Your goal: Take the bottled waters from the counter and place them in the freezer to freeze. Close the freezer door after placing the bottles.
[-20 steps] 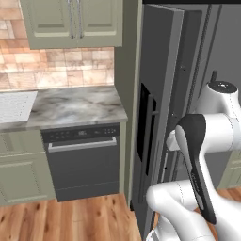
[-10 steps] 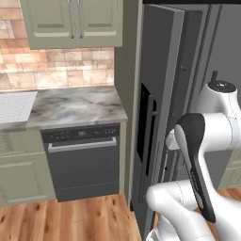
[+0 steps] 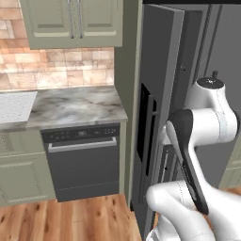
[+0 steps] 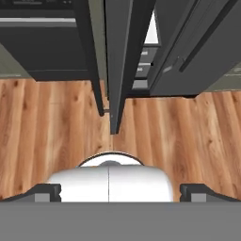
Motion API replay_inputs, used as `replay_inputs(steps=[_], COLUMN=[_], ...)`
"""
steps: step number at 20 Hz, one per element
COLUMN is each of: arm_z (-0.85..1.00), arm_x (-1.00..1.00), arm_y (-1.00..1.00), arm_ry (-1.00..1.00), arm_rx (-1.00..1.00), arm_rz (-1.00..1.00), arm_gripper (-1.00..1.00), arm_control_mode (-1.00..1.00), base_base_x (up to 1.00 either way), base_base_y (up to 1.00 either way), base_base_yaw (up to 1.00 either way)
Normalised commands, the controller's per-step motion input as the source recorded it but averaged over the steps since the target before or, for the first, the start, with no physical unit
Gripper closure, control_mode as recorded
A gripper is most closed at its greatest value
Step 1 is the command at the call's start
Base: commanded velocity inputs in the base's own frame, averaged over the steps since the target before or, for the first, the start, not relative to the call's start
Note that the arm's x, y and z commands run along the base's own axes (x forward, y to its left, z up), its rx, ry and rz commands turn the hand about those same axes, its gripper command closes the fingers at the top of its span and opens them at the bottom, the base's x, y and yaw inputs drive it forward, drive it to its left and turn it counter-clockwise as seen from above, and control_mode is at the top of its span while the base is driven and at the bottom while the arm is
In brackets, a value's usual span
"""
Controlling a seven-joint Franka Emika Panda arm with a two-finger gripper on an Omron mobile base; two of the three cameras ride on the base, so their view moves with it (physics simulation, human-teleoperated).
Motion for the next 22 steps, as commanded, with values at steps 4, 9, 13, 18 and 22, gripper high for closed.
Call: replay_inputs(steps=[4,9,13,18,22], arm_z=[0.00,0.00,0.00,0.00,0.00], arm_x=[0.37,0.67,0.68,0.48,0.40], arm_y=[0.20,0.20,0.21,0.32,0.24], arm_ry=[0.00,0.00,0.00,-0.01,0.00], arm_rx=[-0.07,-0.06,-0.05,-0.09,-0.07], arm_rz=[-0.17,-0.25,-0.28,-0.29,-0.30], arm_gripper=[-1.00,-1.00,-1.00,-1.00,-1.00], arm_control_mode=[-1.00,-1.00,-1.00,-1.00,-1.00], base_base_x=[0.00,0.00,0.00,0.00,0.00], base_base_y=[0.00,0.00,0.00,0.00,0.00], base_base_yaw=[0.00,0.00,0.00,0.00,0.00])
